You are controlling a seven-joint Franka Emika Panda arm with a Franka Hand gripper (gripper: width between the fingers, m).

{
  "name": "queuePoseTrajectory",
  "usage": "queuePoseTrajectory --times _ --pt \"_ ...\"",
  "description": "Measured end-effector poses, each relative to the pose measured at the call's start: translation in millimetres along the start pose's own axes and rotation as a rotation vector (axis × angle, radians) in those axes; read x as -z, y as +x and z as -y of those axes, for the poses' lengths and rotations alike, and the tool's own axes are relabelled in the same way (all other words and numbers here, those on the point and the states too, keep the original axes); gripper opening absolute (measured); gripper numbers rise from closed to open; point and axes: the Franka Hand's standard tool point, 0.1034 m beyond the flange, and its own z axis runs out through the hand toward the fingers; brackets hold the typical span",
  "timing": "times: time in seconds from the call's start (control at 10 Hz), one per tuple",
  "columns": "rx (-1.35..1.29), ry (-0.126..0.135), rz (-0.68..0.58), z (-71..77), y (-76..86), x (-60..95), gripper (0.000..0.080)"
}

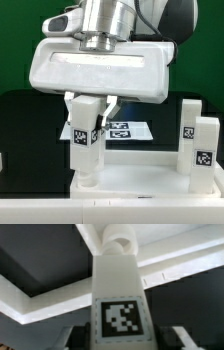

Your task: Assemble desk

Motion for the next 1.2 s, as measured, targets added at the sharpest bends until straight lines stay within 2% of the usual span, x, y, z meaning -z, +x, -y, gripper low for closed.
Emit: queuePoseTrajectory --times 0.4,0.7,1.2 --pt "0.015 -0.001 0.003 5.1 -5.1 -3.8 0.0285" --pt "0.03 -0.012 0.0 5.1 -15.0 -13.5 0.0285" --pt "0.03 -0.012 0.002 3.2 -14.1 -12.8 0.0285"
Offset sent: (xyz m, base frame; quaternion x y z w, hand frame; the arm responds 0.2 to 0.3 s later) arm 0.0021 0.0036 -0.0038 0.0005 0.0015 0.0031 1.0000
